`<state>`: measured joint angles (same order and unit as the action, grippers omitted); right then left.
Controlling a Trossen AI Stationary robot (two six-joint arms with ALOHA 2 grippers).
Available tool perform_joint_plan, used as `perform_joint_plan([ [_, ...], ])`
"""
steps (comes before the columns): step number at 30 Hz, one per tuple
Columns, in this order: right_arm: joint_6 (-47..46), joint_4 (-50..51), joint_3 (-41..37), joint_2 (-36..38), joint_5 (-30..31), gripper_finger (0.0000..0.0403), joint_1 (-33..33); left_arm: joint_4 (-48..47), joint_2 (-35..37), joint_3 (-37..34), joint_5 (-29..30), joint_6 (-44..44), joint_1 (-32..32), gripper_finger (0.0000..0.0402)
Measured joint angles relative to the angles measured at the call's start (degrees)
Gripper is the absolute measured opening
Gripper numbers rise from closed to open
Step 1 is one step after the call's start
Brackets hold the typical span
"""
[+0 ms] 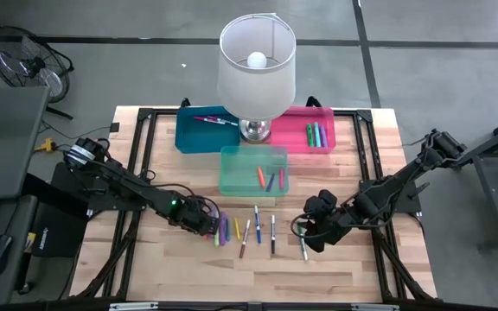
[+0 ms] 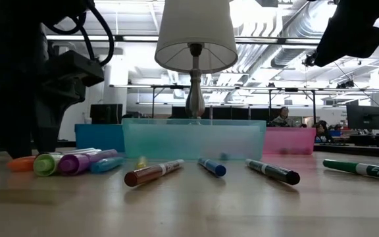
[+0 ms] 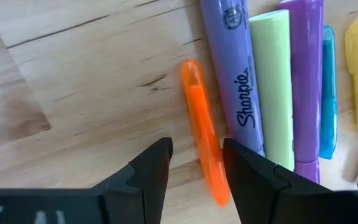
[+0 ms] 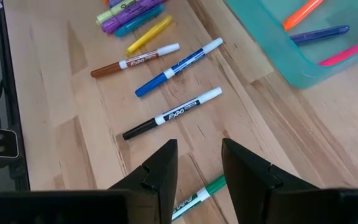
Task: Pick & Place Markers
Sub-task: Put the orange pen into the green bin
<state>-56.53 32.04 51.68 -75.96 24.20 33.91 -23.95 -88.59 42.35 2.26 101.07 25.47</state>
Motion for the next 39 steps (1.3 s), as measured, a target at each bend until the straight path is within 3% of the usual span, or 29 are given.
perform_joint_plan([
  [6,0.02,0.12,0.00,-0.17,0.77,0.0114,0.00,-6.81,-4.78,4.93,-1.33,-0.04,-0.40,0.0152],
  [17,-0.04,0.37,0.00,-0.20,0.77,0.0114,-0.02,-27.12,-19.42,22.51,-1.46,-0.73,-0.76,0.0152],
  [21,-0.05,0.42,0.00,-0.20,0.33,0.0114,0.25,-28.84,-22.97,25.95,-1.44,-5.87,-0.79,0.0152],
  [39,-1.00,1.24,0.00,-0.20,-0.14,0.0114,1.51,-28.11,-23.59,26.53,-0.53,-14.73,-1.33,0.0151],
])
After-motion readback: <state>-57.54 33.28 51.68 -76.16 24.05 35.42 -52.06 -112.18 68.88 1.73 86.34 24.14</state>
